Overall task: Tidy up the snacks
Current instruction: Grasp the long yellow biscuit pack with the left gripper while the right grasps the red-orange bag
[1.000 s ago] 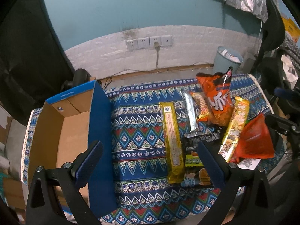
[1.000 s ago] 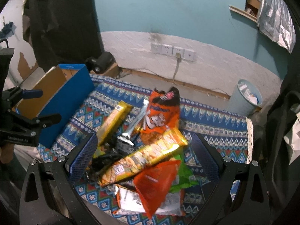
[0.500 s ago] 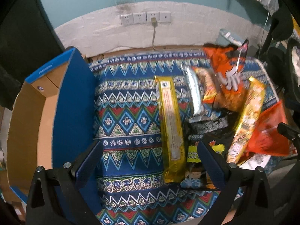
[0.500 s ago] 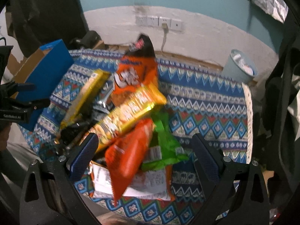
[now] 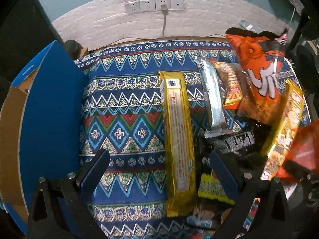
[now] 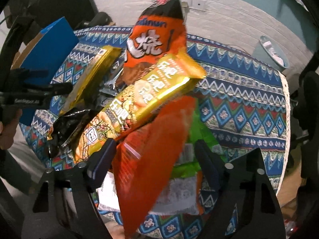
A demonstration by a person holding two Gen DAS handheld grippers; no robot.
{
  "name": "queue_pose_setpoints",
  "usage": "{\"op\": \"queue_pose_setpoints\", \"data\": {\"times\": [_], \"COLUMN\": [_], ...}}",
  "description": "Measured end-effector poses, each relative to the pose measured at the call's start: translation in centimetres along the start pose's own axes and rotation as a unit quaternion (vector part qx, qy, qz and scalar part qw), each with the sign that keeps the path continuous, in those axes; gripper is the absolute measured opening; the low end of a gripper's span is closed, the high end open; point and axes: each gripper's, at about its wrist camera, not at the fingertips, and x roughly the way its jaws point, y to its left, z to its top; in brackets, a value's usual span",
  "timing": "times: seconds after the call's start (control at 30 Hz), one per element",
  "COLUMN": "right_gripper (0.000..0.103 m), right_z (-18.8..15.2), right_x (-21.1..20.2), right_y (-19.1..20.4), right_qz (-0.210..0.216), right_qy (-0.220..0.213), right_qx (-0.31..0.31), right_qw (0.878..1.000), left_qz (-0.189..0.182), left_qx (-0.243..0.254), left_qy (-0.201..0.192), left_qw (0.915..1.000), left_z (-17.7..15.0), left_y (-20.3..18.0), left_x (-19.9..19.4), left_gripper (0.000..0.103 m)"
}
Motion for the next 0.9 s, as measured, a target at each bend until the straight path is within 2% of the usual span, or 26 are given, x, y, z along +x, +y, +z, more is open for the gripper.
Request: {"op": "queue_pose_setpoints", "data": {"times": [0.07,0.13,0.17,0.2,0.23,0.37,0.4,0.57,0.63,0.67,0.73,0.77,0.8,0.83,0.9], "right_gripper": [0.078,0.074,0.066,0.050,0.042,0.028,0.024,0.019,0.018,0.018,0.017,0.017,0.017,0.016,0.015], "right_z": [0.3,0.5,0.6,0.7,0.7,0.8,0.8,0.9,1.1,1.1,1.3,1.3,1.3,1.4,1.5], "right_x": [0.7,1.1,1.2,1.2,1.2,0.4,0.1,-1.6,-1.9,-2.2,-2.4,-2.5,-2.6,-2.6,-2.9], "right_y": [0.3,0.4,0.4,0.4,0.3,0.1,0.0,-1.4,-1.8,-2.1,-2.6,-2.7,-2.7,-2.7,-2.5], "right_qz": [-0.009,-0.022,-0.024,-0.026,-0.026,-0.014,-0.009,0.002,0.007,0.007,0.007,0.008,0.009,0.009,0.008], "right_qy": [-0.002,-0.004,-0.004,-0.004,-0.004,-0.005,-0.008,-0.033,-0.039,-0.044,-0.047,-0.049,-0.051,-0.052,-0.057], "right_qx": [-0.007,-0.018,-0.020,-0.019,-0.020,-0.015,-0.013,0.010,0.021,0.026,0.032,0.035,0.037,0.036,0.033], "right_qw": [1.000,1.000,1.000,0.999,0.999,1.000,1.000,0.999,0.999,0.999,0.998,0.998,0.998,0.998,0.998], "left_qz": [-0.002,-0.005,-0.007,-0.008,-0.009,-0.007,-0.008,-0.012,-0.015,-0.013,-0.009,-0.006,-0.013,-0.023,-0.021], "left_qx": [-0.006,-0.011,-0.013,-0.014,-0.016,-0.017,-0.018,-0.020,-0.020,-0.018,-0.003,0.005,0.015,0.022,0.028], "left_qy": [0.003,0.005,0.006,0.007,0.009,0.010,0.011,0.029,0.041,0.038,0.028,0.027,0.025,0.024,0.021], "left_qw": [1.0000,0.9999,0.9999,0.9998,0.9998,0.9998,0.9998,0.9993,0.9988,0.9990,0.9996,0.9996,0.9995,0.9992,0.9992], "left_z": [0.4,0.6,0.7,0.8,0.9,1.5,1.7,2.4,2.6,2.6,2.9,3.0,3.1,3.1,3.4], "left_y": [0.1,0.2,0.3,0.3,0.3,0.3,0.2,-0.1,-0.1,-0.2,-0.7,-1.0,-1.2,-1.5,-2.1], "left_x": [0.6,1.0,1.2,1.4,1.7,3.0,3.5,5.7,6.6,6.8,7.0,7.1,7.2,7.3,7.2], "left_gripper": [0.102,0.102,0.102,0.102,0.102,0.101,0.098,0.084,0.074,0.074,0.061,0.059,0.049,0.034,0.030]}}
